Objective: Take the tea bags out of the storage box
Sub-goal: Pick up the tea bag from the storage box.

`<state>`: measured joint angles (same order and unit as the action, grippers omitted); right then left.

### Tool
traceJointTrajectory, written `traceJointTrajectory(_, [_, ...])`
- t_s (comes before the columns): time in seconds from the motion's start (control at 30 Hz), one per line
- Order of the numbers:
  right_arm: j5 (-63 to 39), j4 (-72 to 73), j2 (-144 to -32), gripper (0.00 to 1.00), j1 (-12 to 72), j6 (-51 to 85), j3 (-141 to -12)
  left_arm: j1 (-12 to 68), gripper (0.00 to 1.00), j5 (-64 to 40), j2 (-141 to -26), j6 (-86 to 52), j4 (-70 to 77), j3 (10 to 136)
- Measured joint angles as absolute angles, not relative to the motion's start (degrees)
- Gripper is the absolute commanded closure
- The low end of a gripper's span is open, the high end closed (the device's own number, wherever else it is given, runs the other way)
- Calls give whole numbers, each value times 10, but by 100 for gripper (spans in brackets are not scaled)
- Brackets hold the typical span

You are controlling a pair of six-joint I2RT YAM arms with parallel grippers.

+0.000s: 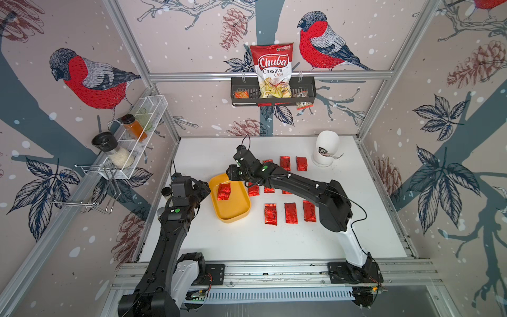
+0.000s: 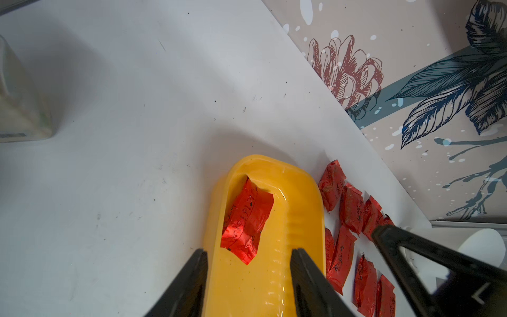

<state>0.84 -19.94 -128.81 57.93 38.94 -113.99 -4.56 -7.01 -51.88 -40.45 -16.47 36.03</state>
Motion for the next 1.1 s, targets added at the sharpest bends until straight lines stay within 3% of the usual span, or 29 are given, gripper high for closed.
traceJointTrajectory(0.33, [-16, -264, -1423, 49, 596, 391, -1258, -69, 49, -94, -535, -401, -136, 331])
traceJointTrajectory(0.77, [-23, -270, -1468, 48, 595, 417, -1266, -69, 57, -145, -576, -403, -75, 264])
traceJointTrajectory(1.0, [-39, -240, -1480, 60, 595, 425, -1268, -69, 59, -162, -589, -403, -45, 241])
traceJointTrajectory(1.1, [-49, -229, -1484, 74, 593, 435, -1268, -69, 59, -165, -592, -403, -39, 233])
